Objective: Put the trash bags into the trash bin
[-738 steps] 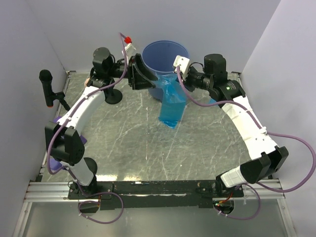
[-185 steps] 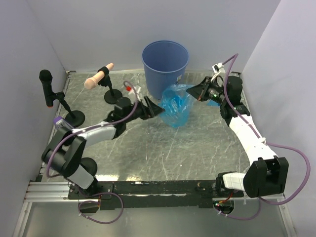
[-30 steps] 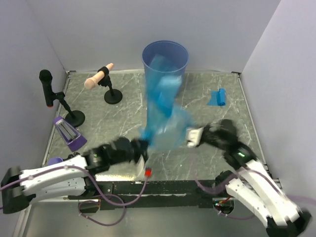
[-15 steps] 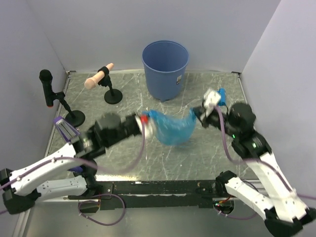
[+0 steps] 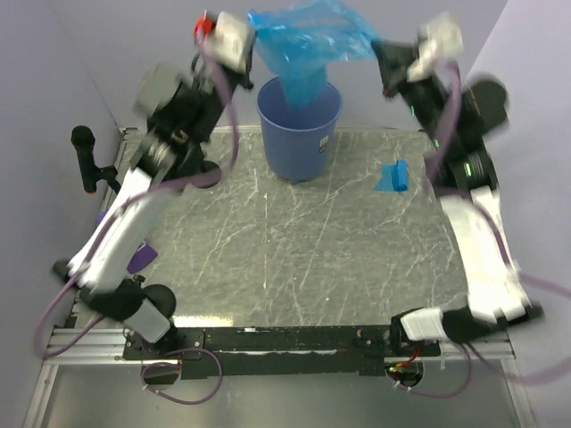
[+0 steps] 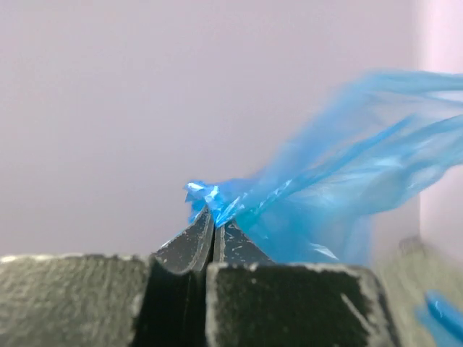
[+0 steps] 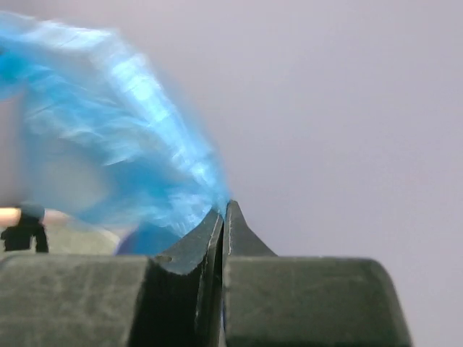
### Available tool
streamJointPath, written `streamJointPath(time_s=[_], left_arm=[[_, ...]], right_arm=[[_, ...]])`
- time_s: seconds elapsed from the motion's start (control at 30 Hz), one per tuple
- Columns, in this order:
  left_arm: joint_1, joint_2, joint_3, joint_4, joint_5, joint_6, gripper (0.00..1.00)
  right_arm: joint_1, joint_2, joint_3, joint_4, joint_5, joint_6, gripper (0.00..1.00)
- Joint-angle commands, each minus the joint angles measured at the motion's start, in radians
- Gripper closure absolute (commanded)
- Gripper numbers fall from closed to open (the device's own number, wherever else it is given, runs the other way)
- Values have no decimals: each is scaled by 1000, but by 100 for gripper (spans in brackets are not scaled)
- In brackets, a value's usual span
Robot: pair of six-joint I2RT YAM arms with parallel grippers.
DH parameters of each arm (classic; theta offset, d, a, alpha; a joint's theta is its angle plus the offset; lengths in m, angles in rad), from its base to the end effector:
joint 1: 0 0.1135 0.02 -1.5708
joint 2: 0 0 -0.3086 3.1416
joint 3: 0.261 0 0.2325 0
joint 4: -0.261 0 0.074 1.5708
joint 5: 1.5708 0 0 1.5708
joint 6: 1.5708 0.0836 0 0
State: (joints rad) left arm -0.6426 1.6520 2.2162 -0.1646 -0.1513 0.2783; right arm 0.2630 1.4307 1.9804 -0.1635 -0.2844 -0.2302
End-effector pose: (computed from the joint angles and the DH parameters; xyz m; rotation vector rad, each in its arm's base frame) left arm 0.2854 -0.1979 0.6528 0.4006 1.1090 -0.2327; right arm 0.2643 0.0954 0.6457 -0.5301 1.0801 0.1971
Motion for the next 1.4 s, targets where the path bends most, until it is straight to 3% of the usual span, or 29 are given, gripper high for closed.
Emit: streamJointPath(time_s=[0.0,0.07,0.17,0.23,0.27,0.3,0.33,0.43,0.53,0.63,0.8,0.97,1.1,1.2,1.3,1.37], left_arm=[[-231,-315,-374,629,182,486,99],[-328,-410,-597,662,209,666,99],[-379,-611,-968,422,362,872,99],[-391,-710,-1160,65,456,1061,99],[-393,-736,-1261,-262,463,1219,99],[-396,-747,-1324,-450,405,1381,99],[-405,-759,-1381,-519,365,1419,99],[-427,-805,-1402,-385,410,1151,99],[-451,-808,-1350,-279,420,966,99],[-459,-759,-1267,-248,359,731,99],[-431,-599,-1068,-219,101,118,99],[-203,-499,-948,-275,133,-239,99],[-27,-320,-668,-381,76,-269,99],[50,-160,-262,-392,21,-187,99],[55,-42,84,-265,7,-67,99],[47,-40,163,-62,79,5,99]], right_arm=[[175,-390,-347,485,-225,-412,100],[208,-482,-513,411,-258,-484,100],[222,-639,-836,242,-274,-553,100],[225,-731,-1060,50,-295,-671,100],[229,-746,-1142,-131,-295,-751,100],[234,-734,-1182,-347,-297,-876,100],[234,-721,-1201,-549,-326,-944,100],[234,-791,-1201,-767,-389,-910,100],[234,-943,-1216,-665,-417,-757,100],[234,-952,-1181,-526,-400,-593,100],[232,-758,-996,-389,-262,-240,100],[225,-549,-827,-286,-15,-90,100],[138,-339,-622,-197,100,-92,100],[47,-125,-268,-192,125,-86,100],[35,17,127,-126,61,-122,100],[51,19,221,40,-55,-155,100]])
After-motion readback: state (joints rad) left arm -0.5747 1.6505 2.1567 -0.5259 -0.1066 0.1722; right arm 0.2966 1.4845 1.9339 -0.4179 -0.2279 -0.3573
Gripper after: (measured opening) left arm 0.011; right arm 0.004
